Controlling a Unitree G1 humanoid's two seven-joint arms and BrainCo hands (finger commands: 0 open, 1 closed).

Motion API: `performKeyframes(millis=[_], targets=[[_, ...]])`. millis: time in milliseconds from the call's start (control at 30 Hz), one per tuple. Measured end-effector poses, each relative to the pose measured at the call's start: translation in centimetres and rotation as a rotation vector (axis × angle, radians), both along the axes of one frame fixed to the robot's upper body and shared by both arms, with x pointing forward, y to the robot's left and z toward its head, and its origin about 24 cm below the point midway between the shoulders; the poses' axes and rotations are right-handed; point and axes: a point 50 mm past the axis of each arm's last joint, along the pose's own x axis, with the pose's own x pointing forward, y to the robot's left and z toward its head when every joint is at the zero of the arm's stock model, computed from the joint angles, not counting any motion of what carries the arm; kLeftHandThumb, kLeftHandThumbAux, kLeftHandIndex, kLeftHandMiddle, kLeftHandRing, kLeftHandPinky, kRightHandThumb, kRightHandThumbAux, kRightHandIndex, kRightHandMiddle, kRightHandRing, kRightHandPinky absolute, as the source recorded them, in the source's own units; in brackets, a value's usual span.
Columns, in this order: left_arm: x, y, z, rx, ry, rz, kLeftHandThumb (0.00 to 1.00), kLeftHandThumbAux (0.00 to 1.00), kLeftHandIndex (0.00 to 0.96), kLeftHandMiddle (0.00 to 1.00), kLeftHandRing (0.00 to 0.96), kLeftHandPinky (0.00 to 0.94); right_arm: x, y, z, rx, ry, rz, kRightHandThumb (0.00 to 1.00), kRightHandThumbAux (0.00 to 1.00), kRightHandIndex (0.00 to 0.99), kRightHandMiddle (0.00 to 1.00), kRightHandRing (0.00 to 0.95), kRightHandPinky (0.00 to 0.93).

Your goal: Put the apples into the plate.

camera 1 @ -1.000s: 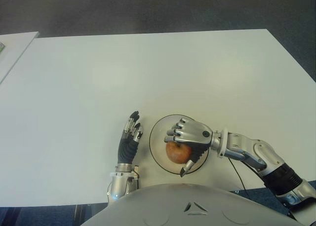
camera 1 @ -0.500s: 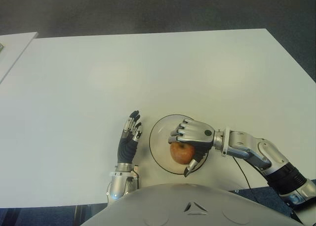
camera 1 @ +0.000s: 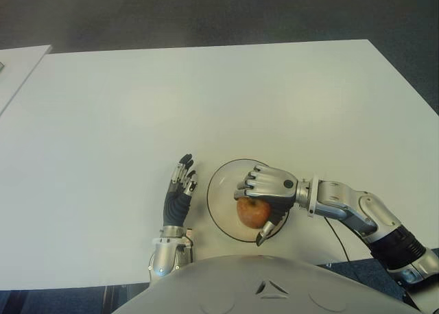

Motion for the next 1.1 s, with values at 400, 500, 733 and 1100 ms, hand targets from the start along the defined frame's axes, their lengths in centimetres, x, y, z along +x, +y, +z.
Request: performKeyframes(millis=[400,500,733,1100], targets=[[0.10,-0.09,0.05,0.013,-0.003,0.006,0.000,0.453,0.000,0.000,0.000,0.000,0.16,0.19,0.06,0.034,-0.045,0.008,0.706,0.712,0.435,0.765,0.754,0.676],[0.13,-0.09,0.03,0.011,-0.004,0.007,0.000,0.454,0.000,0.000,0.000,0.000,0.27,0.17,0.10,0.079,-0.053,0.001,0.696,0.713,0.429,0.727,0.705,0.604],[0.12,-0.19,0.06,0.026,-0.015,-0.004,0.000,0.462,0.000,0.000,0.000,0.000,0.48,0.08,-0.26,0.108,-0.057,-0.004,0.319,0.532,0.287,0.272,0.206,0.150],[-0.14,-0.16,-0.05,0.008,0.009,-0.032,0.000,0.451,0.000,0.000,0.000,0.000,0.84,-0.09,-0.28,0.030,-0.041,0.007,0.024,0.310,0.009,0.007,0.003,0.002]])
